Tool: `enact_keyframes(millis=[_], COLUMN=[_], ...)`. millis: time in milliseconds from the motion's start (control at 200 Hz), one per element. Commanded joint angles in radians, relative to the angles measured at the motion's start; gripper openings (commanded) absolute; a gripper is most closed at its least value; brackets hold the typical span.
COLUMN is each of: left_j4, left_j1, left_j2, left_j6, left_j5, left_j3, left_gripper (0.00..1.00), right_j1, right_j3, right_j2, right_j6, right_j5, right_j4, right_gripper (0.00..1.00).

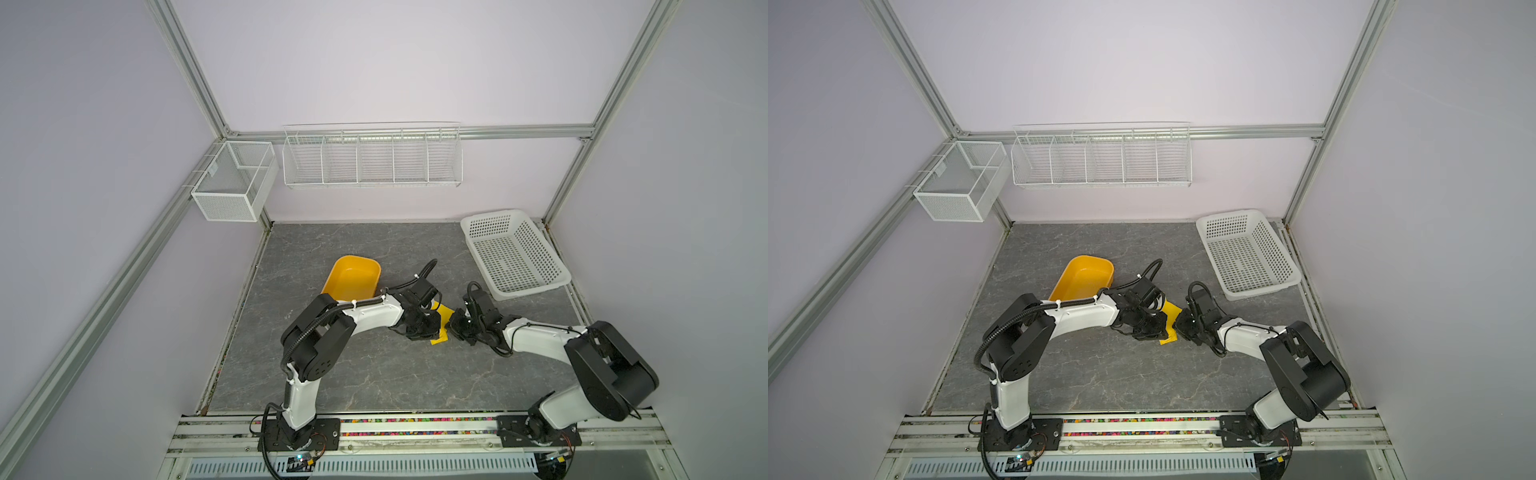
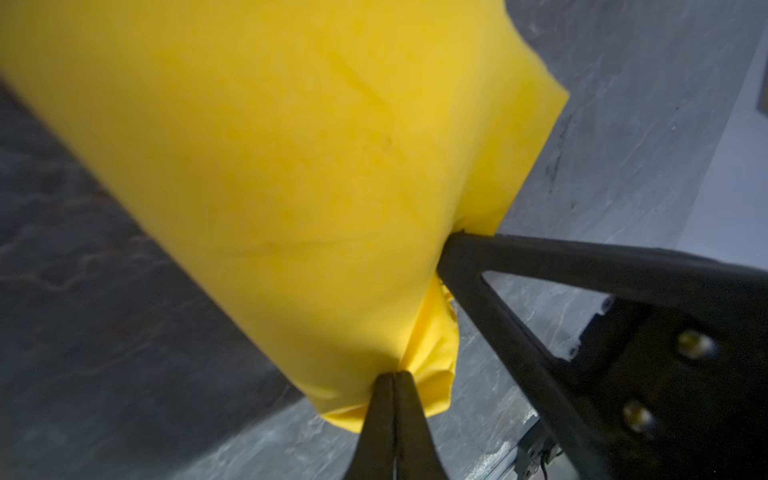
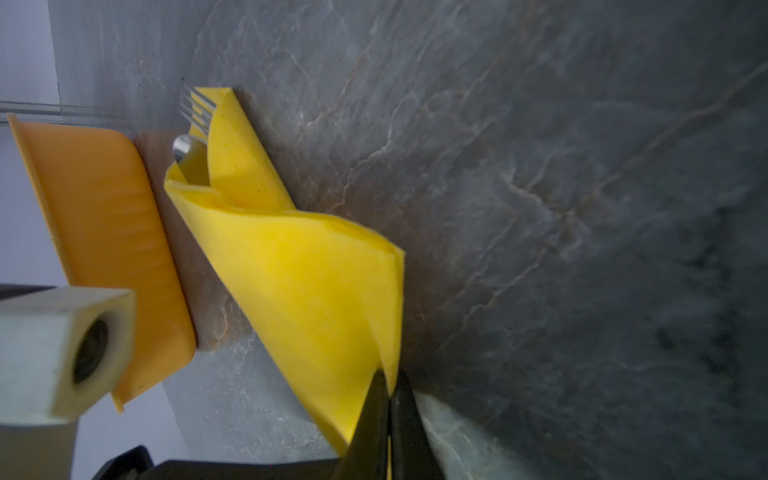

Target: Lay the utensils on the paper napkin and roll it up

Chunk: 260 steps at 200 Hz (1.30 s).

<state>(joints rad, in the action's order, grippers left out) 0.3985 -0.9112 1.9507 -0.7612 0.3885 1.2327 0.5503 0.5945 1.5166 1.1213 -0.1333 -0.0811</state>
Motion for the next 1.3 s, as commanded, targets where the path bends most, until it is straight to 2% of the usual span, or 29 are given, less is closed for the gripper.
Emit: enact_keyframes(millis=[0, 95, 370, 800, 965, 1095, 1210, 1295], left_j4=[0.074, 0.095, -0.001, -0.065, -0.018, -0.024, -0.041, -0.062], left_j1=[-0.007, -0.006, -0.010, -0.028, -0.038, -0.040, -0.043, -0.046], left_j2=[0.018, -0.003, -0.096, 0.005, 0.042, 0.035, -0.020, -0.110], left_j6=[0.034, 0.049, 0.040, 0.011, 0.035, 0.037, 0.043, 0.037], left_j5=[-0.058, -0.092, -0.026, 0.070, 0.026, 0.035, 0.034, -0.057], left_j3=[-0.023, -0.018, -0.018, -0.010, -0.002, -0.010, -0.013, -0.046], left_gripper=[0.04, 0.04, 0.08, 0.07, 0.07, 0.07, 0.07, 0.07], right_j1=[-0.007, -0.008, -0.008, -0.009, -0.009, -0.010, -0.011, -0.012], right_j3=[-0.012, -0.012, -0.016, -0.018, -0.019, -0.019, -0.021, -0.021], right_j2=[-0.014, -0.016, -0.026, -0.036, -0.036, -0.036, -0.033, -0.029], right_j6=[-0.003, -0.005, -0.010, -0.015, -0.015, -0.016, -0.018, -0.019], right_j5=[0.005, 0.004, 0.011, 0.015, 0.015, 0.017, 0.021, 0.024], right_j4=[0.010, 0.009, 0.023, 0.037, 0.037, 0.040, 0.042, 0.045], right_gripper=[0.06, 0.07, 0.07, 0.07, 0.07, 0.07, 0.07, 0.07])
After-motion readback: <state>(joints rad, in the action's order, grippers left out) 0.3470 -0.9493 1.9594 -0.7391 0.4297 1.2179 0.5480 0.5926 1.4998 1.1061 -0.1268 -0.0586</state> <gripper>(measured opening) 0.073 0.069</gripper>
